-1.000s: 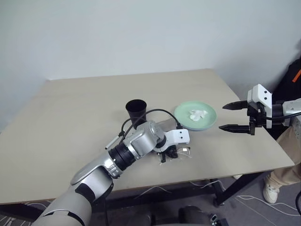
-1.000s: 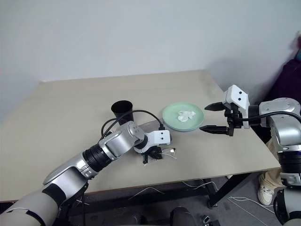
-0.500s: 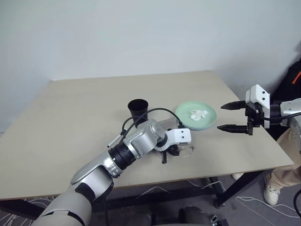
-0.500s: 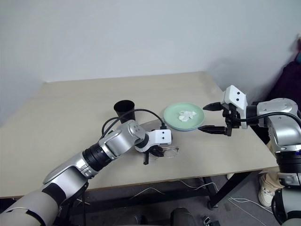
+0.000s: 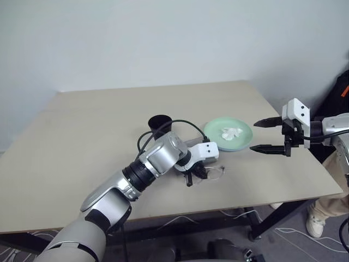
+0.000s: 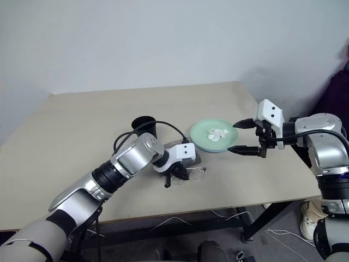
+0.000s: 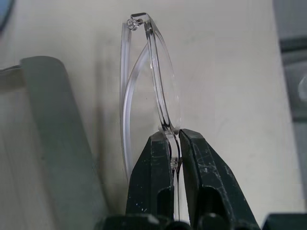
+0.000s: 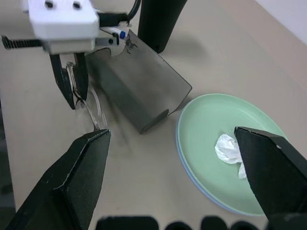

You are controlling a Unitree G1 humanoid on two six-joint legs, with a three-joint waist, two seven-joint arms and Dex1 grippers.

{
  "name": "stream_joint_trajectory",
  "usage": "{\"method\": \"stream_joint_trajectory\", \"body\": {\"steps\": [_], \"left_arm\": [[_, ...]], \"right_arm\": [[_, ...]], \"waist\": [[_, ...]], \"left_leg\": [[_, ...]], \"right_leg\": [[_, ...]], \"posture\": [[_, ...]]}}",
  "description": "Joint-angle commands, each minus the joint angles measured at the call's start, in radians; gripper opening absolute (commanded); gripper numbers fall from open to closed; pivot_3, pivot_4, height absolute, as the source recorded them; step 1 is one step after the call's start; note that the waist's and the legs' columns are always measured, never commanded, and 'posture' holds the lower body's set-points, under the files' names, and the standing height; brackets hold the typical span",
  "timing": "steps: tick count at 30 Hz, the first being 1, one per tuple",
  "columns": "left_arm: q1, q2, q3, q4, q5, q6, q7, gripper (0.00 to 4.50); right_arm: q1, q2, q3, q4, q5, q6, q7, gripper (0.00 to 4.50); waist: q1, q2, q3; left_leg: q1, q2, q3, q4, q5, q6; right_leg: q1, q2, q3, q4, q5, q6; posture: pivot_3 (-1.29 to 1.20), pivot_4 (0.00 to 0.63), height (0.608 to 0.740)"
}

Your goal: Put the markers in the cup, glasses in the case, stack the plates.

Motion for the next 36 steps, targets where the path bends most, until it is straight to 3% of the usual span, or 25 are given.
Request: {"method": "stream_joint_trajectory", "body": {"steps": [1,11,19,36], "left_arm": [[-0.057,-0.016,0.057,-0.001,-0.056,0.078,-0.018,0.26],[-0.09,-0.015,0.043,0.048,-0.098,0.167,0.018,3.69],[-0.091,0.003,-0.013,0.048,-0.04,0.072,0.059,3.69],[-0.126,-0.071,-0.059,0.066,0.006,0.08,0.114,3.69]], "right_arm": [[-0.035,0.003,-0.006,-0.006,0.001,-0.015,-0.007,4.5],[-0.035,0.004,0.0,-0.008,0.003,-0.011,-0.011,4.5],[-0.031,0.007,0.002,-0.01,0.003,-0.011,-0.014,4.5],[-0.027,0.01,0.005,-0.015,0.005,-0.007,-0.025,4.5]], "waist": [[0.0,0.0,0.0],[0.0,0.0,0.0],[0.0,0.0,0.0],[0.001,0.0,0.0]], "left_leg": [[0.0,0.0,0.0,0.0,-0.001,0.0],[0.0,-0.001,-0.001,0.0,-0.002,0.003],[0.0,0.0,0.0,0.002,-0.002,0.003],[0.0,-0.001,0.0,0.002,-0.002,0.003]], "right_leg": [[0.0,0.0,0.0,0.0,0.0,0.0],[0.0,0.0,0.0,0.0,0.0,0.0],[0.001,0.0,0.0,0.0,0.0,0.0],[0.0,0.0,0.0,0.0,0.0,0.0]], "posture": [[0.0,0.0,0.727],[0.0,0.0,0.727],[0.0,0.0,0.727],[0.0,0.0,0.727]]}}
